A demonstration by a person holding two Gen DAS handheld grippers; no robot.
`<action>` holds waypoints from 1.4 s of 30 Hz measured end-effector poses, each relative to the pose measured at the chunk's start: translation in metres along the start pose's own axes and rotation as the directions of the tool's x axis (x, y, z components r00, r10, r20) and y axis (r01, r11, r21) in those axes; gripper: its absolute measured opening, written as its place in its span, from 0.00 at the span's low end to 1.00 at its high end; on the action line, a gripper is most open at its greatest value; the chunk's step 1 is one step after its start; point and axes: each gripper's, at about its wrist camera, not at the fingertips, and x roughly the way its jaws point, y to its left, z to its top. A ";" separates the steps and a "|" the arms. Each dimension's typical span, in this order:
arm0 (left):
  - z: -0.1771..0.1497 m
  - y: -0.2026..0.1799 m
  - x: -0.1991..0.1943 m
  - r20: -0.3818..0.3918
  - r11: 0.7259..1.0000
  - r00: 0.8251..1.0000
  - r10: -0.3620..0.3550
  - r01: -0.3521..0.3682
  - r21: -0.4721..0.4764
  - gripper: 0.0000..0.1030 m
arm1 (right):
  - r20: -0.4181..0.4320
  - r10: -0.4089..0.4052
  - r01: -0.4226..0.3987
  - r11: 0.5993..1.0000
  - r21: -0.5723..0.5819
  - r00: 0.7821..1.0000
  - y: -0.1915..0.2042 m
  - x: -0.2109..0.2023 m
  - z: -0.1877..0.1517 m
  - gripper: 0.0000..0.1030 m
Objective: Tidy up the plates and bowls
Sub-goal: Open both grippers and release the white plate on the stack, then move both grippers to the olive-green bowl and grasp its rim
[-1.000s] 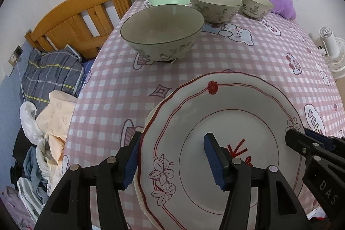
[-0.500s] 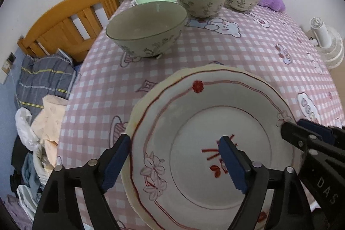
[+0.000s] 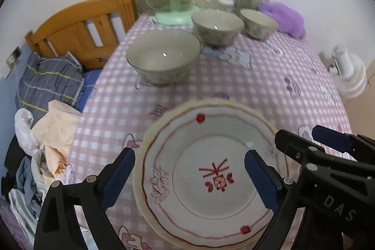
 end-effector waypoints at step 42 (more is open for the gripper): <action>0.143 0.096 0.122 0.042 0.997 0.998 -0.042 0.040 0.059 0.53 | 0.135 -0.112 0.100 0.990 0.095 0.984 0.099 0.098 0.148 0.52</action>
